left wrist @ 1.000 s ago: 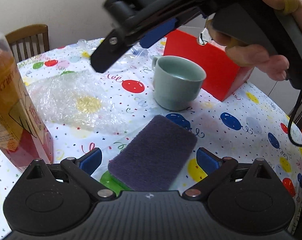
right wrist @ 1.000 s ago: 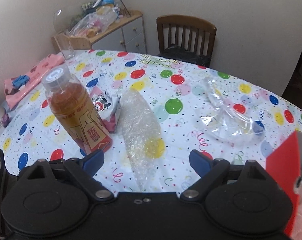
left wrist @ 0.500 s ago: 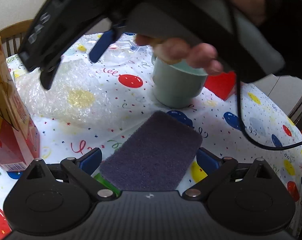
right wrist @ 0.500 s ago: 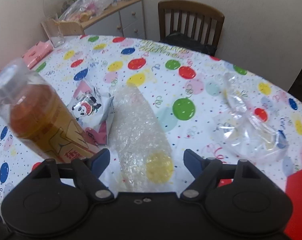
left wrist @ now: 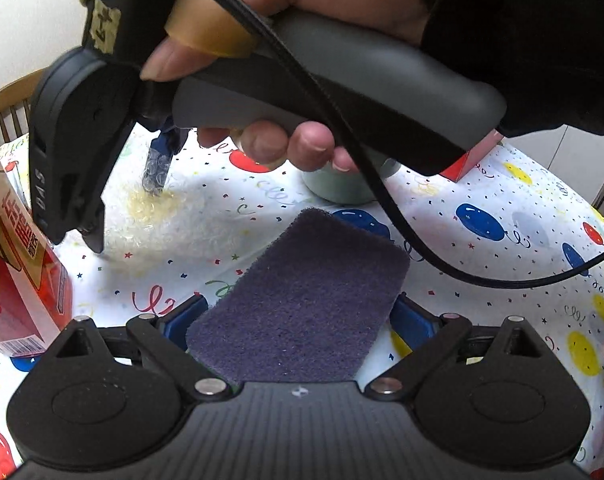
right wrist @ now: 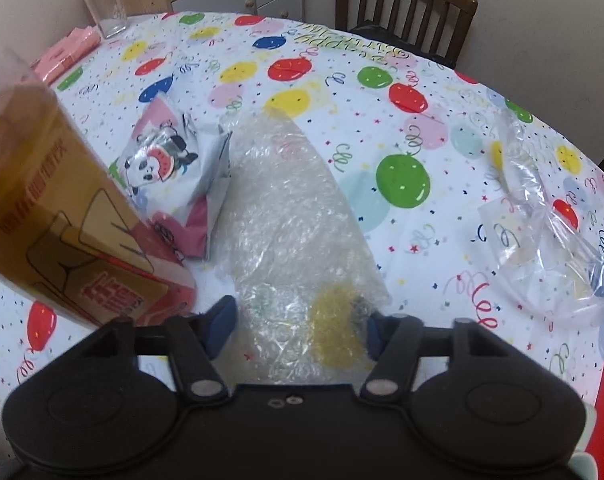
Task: Organize soft objects
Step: 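Grasp the purple scouring sponge with the left gripper while the right gripper grasps the bubble wrap, then lift the sponge with the left gripper while the right gripper carries the bubble wrap to the box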
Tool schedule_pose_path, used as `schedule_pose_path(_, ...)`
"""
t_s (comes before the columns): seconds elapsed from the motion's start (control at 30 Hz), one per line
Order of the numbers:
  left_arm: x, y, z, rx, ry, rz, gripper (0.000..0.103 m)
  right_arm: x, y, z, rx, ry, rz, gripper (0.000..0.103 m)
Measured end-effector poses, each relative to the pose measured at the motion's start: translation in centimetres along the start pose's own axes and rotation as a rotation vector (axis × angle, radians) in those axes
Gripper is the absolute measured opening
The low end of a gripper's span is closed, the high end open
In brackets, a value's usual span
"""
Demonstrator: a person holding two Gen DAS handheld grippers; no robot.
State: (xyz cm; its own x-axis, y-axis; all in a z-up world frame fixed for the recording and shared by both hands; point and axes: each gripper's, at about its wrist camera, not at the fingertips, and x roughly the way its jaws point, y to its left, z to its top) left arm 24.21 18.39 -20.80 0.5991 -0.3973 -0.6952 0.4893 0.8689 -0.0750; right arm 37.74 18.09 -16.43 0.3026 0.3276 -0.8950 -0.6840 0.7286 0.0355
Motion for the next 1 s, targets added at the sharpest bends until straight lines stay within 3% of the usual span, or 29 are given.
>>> schedule_pose_path(0.47,-0.3,-0.3,-0.1,-0.047,0.000,0.027,0.095,-1.0,-0.4,-0.5,0.020,-0.044,-0.033,0.016)
schedule_pose_path(1.0,-2.9,-1.0,1.2,-0.116,-0.038,0.049,0.095,-7.5,-2.0,-1.6,0.117,-0.193,-0.047,0.009)
